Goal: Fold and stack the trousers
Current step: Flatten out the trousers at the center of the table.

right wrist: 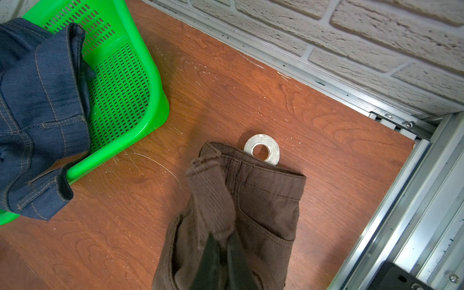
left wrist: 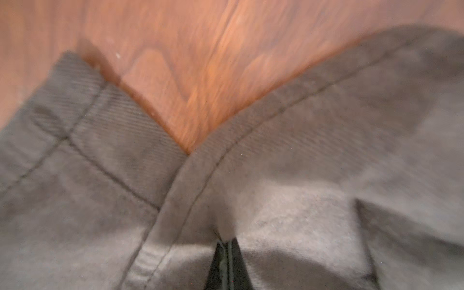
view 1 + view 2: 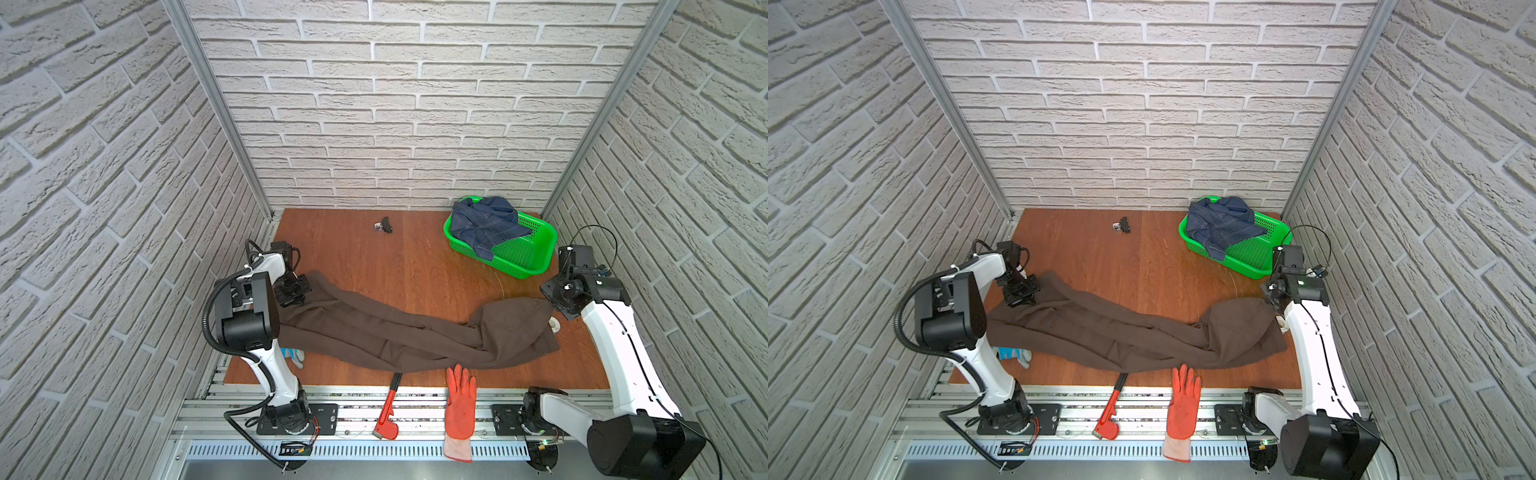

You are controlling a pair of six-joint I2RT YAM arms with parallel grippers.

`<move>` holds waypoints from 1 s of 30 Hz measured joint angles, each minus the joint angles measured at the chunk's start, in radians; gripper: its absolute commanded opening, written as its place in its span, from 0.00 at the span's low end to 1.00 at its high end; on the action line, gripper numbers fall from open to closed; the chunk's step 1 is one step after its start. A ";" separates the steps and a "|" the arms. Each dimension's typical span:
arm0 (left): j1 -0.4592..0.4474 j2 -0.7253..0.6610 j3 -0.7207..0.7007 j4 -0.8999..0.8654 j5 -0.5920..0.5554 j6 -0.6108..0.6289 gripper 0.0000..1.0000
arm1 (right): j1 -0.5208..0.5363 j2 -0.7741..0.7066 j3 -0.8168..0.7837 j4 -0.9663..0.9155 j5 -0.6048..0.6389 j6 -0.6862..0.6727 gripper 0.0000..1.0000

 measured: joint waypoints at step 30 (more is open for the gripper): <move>0.207 -0.242 0.158 -0.174 -0.013 0.095 0.00 | -0.010 0.037 0.010 0.000 0.002 -0.013 0.06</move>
